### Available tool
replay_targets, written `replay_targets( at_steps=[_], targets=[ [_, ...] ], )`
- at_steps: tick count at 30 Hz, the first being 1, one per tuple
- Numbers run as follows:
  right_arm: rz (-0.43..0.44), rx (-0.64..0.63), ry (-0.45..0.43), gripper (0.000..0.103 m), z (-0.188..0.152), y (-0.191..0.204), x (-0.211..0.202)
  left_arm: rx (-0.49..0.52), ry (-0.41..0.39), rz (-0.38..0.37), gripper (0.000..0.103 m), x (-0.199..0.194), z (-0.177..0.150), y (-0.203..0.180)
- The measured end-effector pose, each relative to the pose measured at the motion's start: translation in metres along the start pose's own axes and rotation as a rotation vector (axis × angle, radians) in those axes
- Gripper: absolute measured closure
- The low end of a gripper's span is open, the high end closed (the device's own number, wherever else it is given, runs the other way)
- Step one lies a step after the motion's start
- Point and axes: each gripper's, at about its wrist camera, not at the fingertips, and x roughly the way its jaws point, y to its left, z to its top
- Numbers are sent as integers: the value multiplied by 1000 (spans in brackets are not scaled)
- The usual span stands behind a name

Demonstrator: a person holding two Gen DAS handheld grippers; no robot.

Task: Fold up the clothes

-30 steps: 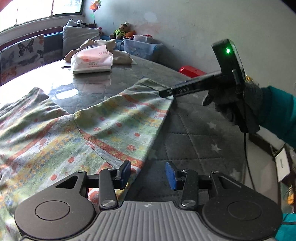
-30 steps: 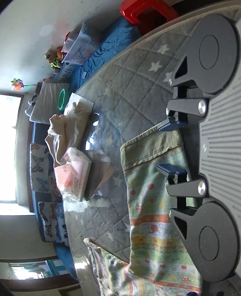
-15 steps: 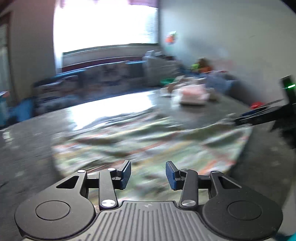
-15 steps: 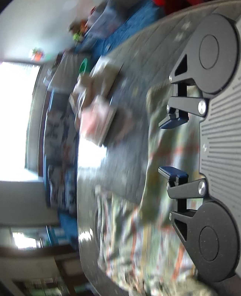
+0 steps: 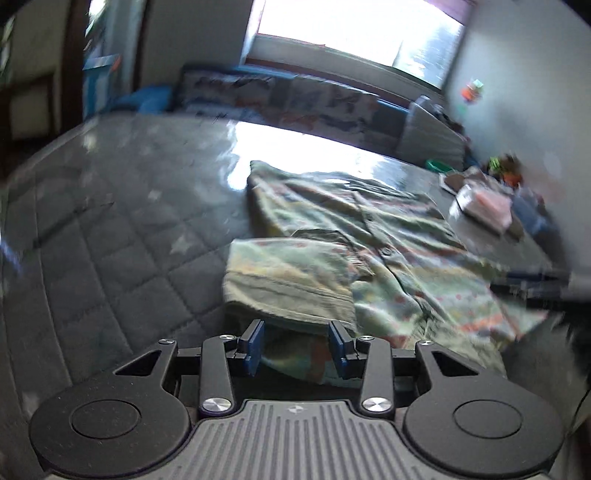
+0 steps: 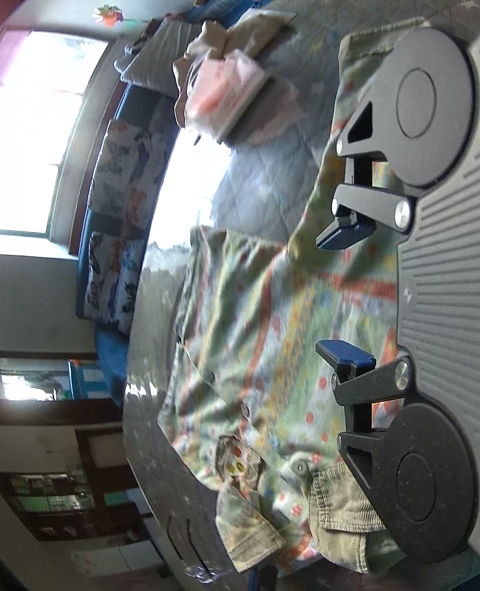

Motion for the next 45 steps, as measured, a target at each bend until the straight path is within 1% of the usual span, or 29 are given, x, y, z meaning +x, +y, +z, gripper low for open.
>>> replay_targets(
  at_steps=[5, 11, 12, 13, 14, 15, 17, 18, 20, 24, 27, 30, 33, 34, 36, 39, 42, 45],
  targets=[
    [13, -10, 14, 46, -1, 9, 7, -168, 14, -41, 61, 4, -1, 20],
    [23, -15, 35, 46, -4, 14, 13, -369, -8, -93, 63, 9, 1, 37],
    [24, -15, 37, 46, -4, 14, 13, -403, -5, -99, 67, 11, 1, 40],
    [23, -16, 38, 46, -4, 15, 14, -434, -1, -102, 74, 15, 2, 43],
    [22, -16, 39, 46, -4, 15, 14, -456, 2, -104, 86, 17, 2, 46],
    [21, -16, 39, 46, -4, 15, 14, -469, 4, -108, 92, 18, 2, 48],
    [20, -16, 41, 46, -4, 15, 14, -455, -5, -110, 97, 15, 5, 49],
    [20, -17, 43, 46, -4, 16, 15, -437, -15, -108, 97, 11, 7, 49],
    [18, -21, 48, 46, -5, 16, 15, -382, -60, -99, 98, -2, 15, 48],
    [16, -27, 53, 46, -5, 17, 17, -282, -174, -43, 98, -32, 36, 54],
    [16, -28, 53, 45, -5, 18, 18, -252, -238, 17, 98, -49, 50, 67],
    [16, -32, 54, 45, -5, 19, 18, -217, -276, 66, 98, -65, 63, 80],
    [15, -35, 54, 45, -5, 20, 19, -190, -284, 129, 98, -79, 69, 91],
    [15, -35, 54, 44, -4, 20, 19, -203, -280, 152, 98, -82, 71, 96],
    [14, -34, 53, 44, -4, 20, 20, -259, -264, 183, 98, -83, 69, 109],
    [13, -33, 52, 43, -4, 21, 20, -377, -249, 225, 98, -82, 61, 131],
    [11, -34, 53, 42, -3, 22, 21, -500, -225, 233, 98, -75, 50, 152],
    [13, -43, 54, 42, -3, 23, 20, -565, -222, 253, 96, -68, 43, 164]
  ],
)
